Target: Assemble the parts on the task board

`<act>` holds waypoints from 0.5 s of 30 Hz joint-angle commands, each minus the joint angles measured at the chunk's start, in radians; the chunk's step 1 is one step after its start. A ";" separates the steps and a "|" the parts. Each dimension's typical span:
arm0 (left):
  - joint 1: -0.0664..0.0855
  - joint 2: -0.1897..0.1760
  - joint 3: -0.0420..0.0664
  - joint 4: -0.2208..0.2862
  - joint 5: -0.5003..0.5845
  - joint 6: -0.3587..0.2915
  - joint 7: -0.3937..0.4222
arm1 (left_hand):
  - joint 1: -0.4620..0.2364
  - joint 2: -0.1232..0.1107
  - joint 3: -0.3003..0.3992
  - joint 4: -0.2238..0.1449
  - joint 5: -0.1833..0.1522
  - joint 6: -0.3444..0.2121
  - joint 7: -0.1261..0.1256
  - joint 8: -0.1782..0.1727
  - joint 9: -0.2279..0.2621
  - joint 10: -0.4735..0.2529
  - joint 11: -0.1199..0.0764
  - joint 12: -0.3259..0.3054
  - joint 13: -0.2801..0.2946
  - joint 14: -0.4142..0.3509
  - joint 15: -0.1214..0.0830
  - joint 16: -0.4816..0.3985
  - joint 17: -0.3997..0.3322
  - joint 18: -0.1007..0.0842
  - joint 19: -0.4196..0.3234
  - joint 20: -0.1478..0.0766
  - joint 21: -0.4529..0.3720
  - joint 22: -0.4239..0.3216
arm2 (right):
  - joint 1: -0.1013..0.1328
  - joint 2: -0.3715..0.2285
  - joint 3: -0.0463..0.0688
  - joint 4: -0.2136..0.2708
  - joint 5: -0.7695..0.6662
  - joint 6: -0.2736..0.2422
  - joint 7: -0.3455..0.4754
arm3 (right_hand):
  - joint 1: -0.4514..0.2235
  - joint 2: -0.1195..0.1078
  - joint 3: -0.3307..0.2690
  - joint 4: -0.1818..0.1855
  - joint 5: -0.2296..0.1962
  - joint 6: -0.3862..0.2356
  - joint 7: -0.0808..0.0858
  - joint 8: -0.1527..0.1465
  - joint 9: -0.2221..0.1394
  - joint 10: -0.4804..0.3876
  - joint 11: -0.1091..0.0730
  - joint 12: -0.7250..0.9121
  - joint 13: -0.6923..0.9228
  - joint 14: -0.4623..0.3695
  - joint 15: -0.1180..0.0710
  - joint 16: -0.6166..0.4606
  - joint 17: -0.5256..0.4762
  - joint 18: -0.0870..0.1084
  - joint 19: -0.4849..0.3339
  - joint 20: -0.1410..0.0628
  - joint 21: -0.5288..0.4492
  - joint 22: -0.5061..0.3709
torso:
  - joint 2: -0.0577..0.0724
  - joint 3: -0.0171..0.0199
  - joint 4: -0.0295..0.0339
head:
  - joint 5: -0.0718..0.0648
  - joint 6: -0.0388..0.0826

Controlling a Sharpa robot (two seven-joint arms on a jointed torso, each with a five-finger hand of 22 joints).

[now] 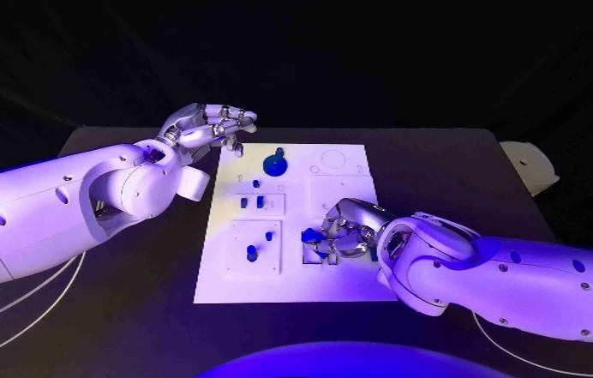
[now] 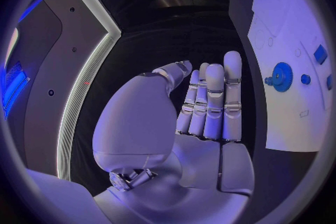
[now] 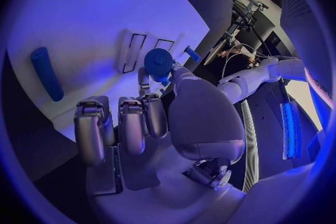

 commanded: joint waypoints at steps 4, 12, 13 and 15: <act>0.001 0.000 0.001 0.004 0.002 0.018 -0.001 | 0.002 0.010 0.000 0.005 0.000 -0.009 0.001 0.005 0.002 -0.007 -0.001 0.004 0.001 -0.008 -0.002 -0.003 -0.001 0.007 0.003 0.007 -0.005 -0.001 | 0.000 -0.001 0.000 -0.007 -0.070 0.030 -0.030 | -0.025 0.008 0.004 -0.001 -0.003 0.078 -0.073 0.010 0.039 0.050 -0.010 0.015 0.175 0.102 -0.009 0.004 0.252 -0.014 0.106 -0.010 0.005 0.263 | 0.000 0.0011 0.0001 | -0.003 0.000; 0.001 -0.001 0.001 0.003 0.002 0.019 -0.003 | 0.002 0.010 0.000 0.005 0.000 -0.009 0.001 0.005 0.002 -0.007 -0.001 0.004 0.001 -0.008 -0.002 -0.003 -0.001 0.007 0.003 0.007 -0.005 -0.001 | 0.000 -0.004 0.000 -0.002 -0.090 0.044 -0.032 | -0.084 0.027 0.000 -0.001 0.005 0.083 -0.078 0.025 0.047 0.060 -0.014 0.035 0.190 0.104 -0.012 0.008 0.262 -0.014 0.106 -0.013 0.005 0.263 | 0.000 0.0010 0.0009 | -0.006 -0.001; 0.001 -0.001 0.001 0.003 0.002 0.019 -0.003 | 0.002 0.010 0.000 0.005 0.000 -0.009 0.001 0.005 0.002 -0.007 -0.001 0.004 0.001 -0.008 -0.002 -0.003 -0.001 0.007 0.003 0.007 -0.005 -0.001 | 0.000 -0.005 0.000 -0.001 -0.092 0.047 -0.032 | -0.084 0.027 0.000 -0.001 0.005 0.083 -0.078 0.025 0.047 0.060 -0.014 0.035 0.190 0.104 -0.012 0.008 0.262 -0.014 0.106 -0.013 0.005 0.263 | 0.000 0.0009 0.0005 | -0.007 -0.002; 0.001 -0.002 0.001 0.003 0.002 0.019 -0.004 | 0.002 0.010 0.000 0.005 0.000 -0.009 0.001 0.005 0.002 -0.007 -0.001 0.004 0.001 -0.008 -0.002 -0.003 -0.001 0.007 0.003 0.007 -0.005 -0.001 | 0.000 -0.008 0.000 0.000 -0.097 0.052 -0.033 | -0.089 0.032 0.002 -0.002 0.010 0.085 -0.079 0.028 0.049 0.062 -0.015 0.041 0.194 0.104 -0.013 0.009 0.263 -0.014 0.106 -0.013 0.005 0.263 | 0.000 0.0009 -0.0007 | -0.006 -0.002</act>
